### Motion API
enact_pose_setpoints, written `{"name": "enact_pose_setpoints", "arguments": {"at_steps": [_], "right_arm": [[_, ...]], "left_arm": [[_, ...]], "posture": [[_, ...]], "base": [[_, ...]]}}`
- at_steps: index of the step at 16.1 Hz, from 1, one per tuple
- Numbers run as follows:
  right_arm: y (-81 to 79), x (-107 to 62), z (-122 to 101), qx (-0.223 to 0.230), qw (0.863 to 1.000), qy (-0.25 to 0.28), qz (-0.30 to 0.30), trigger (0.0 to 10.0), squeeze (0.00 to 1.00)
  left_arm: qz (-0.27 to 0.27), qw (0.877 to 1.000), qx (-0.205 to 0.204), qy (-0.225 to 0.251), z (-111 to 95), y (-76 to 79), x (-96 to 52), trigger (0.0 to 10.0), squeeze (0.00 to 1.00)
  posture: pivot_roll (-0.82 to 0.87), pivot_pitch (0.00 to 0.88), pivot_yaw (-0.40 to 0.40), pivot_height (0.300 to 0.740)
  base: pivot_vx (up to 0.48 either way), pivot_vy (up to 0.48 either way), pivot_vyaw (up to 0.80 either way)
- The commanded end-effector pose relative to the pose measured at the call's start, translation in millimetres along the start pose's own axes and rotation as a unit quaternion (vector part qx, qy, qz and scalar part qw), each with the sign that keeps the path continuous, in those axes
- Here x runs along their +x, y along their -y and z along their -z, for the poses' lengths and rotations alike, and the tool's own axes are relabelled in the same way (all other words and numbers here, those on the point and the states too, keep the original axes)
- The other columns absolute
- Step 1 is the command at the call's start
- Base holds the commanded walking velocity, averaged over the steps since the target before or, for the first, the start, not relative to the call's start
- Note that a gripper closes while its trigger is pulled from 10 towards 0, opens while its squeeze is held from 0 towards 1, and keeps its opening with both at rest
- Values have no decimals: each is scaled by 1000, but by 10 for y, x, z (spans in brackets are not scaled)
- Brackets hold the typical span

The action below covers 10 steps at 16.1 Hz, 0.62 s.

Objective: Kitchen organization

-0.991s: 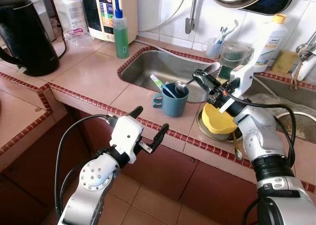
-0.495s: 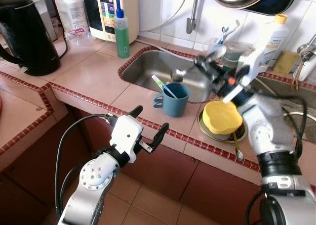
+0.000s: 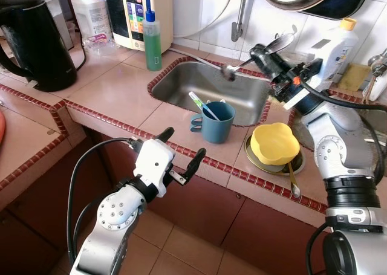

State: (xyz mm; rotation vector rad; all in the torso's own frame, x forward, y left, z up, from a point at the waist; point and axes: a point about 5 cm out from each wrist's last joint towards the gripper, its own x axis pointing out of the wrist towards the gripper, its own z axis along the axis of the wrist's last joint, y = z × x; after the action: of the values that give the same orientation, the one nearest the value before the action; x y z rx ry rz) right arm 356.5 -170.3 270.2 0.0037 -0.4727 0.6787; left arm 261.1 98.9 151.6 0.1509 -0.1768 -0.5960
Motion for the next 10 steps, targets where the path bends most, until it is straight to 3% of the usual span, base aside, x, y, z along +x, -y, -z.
{"name": "enact_pose_setpoints", "arguments": {"at_steps": [1, 2, 6, 7, 10], "right_arm": [[117, 18, -137, -30, 999, 17, 38, 10000, 0], [224, -13, -174, -52, 994, 23, 98, 10000, 0], [306, -91, -187, -67, 984, 26, 161, 10000, 0], [301, -148, -144, -67, 981, 22, 180, 10000, 0], [218, -233, -12, -62, 979, 11, 196, 10000, 0]], "left_arm": [[-12, 1000, 6, 5, -15, -52, 21, 10000, 0], [-29, 1000, 4, 8, -18, -126, 32, 10000, 0], [-73, 997, -11, 14, -50, -347, 41, 10000, 0], [-92, 995, -22, 18, -83, -485, 31, 10000, 0], [-112, 993, -40, 20, -117, -656, 10, 10000, 0]], "posture": [[-33, 6, -36, 740], [-36, 0, -34, 740], [-41, 0, -29, 740], [-43, 0, -26, 740], [-43, 0, -20, 740]], "base": [[0, 0, 0], [0, 0, 0], [0, 0, 0], [0, 0, 0], [0, 0, 0]]}}
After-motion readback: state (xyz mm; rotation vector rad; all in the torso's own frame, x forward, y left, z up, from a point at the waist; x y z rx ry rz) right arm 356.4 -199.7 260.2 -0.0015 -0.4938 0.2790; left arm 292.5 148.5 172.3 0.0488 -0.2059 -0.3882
